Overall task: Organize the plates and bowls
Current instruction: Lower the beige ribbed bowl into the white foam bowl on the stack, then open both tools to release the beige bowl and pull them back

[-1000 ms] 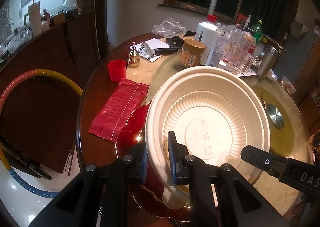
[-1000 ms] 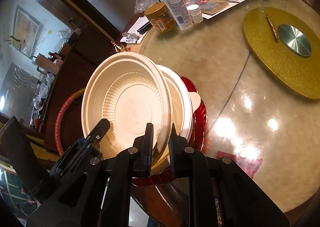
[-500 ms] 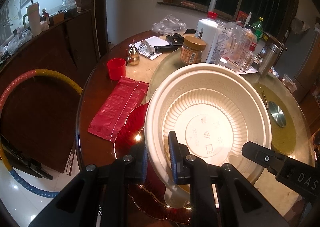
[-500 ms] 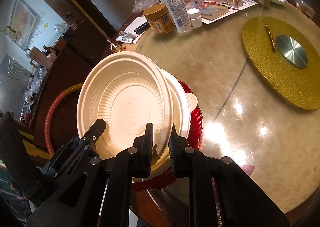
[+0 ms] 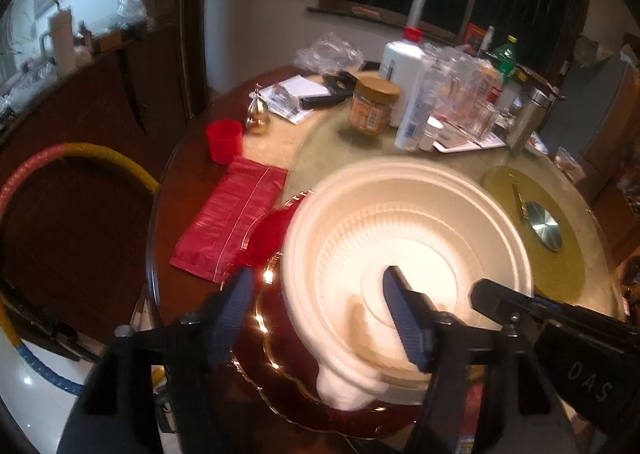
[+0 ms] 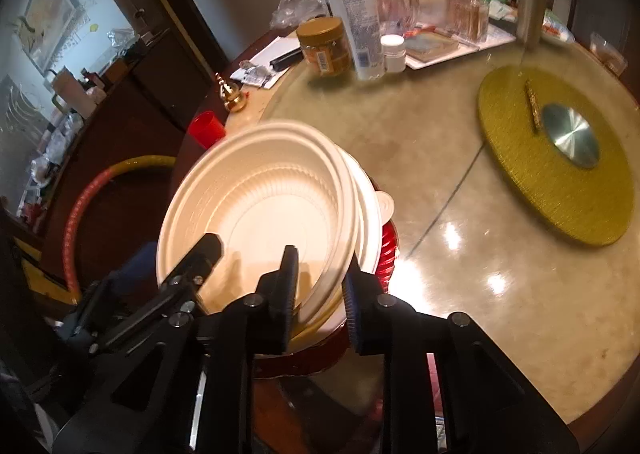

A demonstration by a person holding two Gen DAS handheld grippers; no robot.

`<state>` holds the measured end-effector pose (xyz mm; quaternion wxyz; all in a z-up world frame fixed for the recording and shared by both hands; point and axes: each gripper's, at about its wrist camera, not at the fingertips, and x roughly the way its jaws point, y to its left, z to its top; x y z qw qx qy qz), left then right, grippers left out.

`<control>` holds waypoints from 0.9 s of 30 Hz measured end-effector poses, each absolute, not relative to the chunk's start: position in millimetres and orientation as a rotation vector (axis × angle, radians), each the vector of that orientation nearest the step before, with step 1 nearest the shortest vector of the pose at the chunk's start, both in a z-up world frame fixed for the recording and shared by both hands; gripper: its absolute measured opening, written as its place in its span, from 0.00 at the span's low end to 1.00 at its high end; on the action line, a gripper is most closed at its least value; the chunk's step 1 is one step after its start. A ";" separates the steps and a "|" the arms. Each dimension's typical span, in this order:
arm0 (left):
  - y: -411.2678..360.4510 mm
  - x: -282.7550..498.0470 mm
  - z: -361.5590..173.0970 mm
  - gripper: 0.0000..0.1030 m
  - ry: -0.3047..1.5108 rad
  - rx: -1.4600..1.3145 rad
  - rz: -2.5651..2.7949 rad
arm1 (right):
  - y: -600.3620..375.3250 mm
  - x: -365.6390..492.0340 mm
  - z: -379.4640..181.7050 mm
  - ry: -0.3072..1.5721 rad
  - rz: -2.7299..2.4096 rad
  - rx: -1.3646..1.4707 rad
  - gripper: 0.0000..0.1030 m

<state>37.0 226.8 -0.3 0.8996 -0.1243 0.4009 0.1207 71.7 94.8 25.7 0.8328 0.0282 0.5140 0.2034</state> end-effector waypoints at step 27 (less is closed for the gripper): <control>229.9 12.7 15.7 0.78 0.783 -0.252 0.287 | 89.0 36.6 59.6 0.891 0.331 -0.124 0.62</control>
